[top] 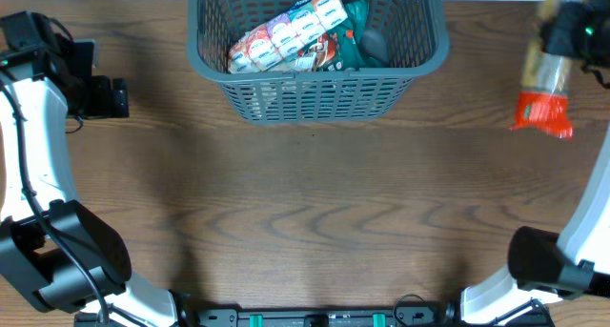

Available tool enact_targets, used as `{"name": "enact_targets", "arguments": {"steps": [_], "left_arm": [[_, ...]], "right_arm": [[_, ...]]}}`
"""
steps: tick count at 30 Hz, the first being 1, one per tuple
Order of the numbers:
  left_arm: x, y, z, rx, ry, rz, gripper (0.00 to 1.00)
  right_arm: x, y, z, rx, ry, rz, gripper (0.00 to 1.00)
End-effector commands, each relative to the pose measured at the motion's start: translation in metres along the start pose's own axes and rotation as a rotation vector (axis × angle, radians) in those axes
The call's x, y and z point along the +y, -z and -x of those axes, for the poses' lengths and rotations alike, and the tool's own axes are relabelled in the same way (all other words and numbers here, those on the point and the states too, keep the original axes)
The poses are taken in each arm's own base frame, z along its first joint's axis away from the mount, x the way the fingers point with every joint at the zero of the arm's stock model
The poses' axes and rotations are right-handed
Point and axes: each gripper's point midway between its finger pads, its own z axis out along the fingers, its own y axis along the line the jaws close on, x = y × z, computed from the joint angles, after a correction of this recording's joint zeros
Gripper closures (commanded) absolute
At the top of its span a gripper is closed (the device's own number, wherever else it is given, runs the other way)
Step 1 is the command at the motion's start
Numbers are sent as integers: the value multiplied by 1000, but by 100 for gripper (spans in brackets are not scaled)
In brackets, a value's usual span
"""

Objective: Pack container
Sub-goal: 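Lift the spaghetti packet and lay it into the basket with the right gripper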

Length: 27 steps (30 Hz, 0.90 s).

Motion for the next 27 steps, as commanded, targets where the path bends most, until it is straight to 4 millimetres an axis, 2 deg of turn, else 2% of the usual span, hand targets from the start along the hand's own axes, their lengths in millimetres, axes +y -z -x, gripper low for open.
{"name": "enact_targets", "arguments": {"steps": [1,5,8,11,14,17,21,24,27], "left_arm": [[-6,0,1,3,-16,-6,1],[-8,0,1,3,-20,-8,1],[-8,0,0,6,-19,-8,1],[-8,0,1,5,-19,-8,2],[-8,0,1,5,-19,-8,1],[-8,0,1,5,-1,-9,1],[-8,0,1,2,-1,-7,1],[-8,0,2,-1,-1,-6,1],[-8,0,2,-1,-1,-6,1]], "right_arm": [[93,63,36,-265,540,213,99],[134,80,74,-451,663,179,99],[160,81,94,-551,705,200,99],[187,68,110,-614,739,224,99],[211,39,116,-621,779,248,99],[236,-4,109,-582,853,273,99],[273,-64,83,-483,923,336,99],[294,-99,61,-413,964,378,99],[306,-126,36,-338,1039,409,99]]}}
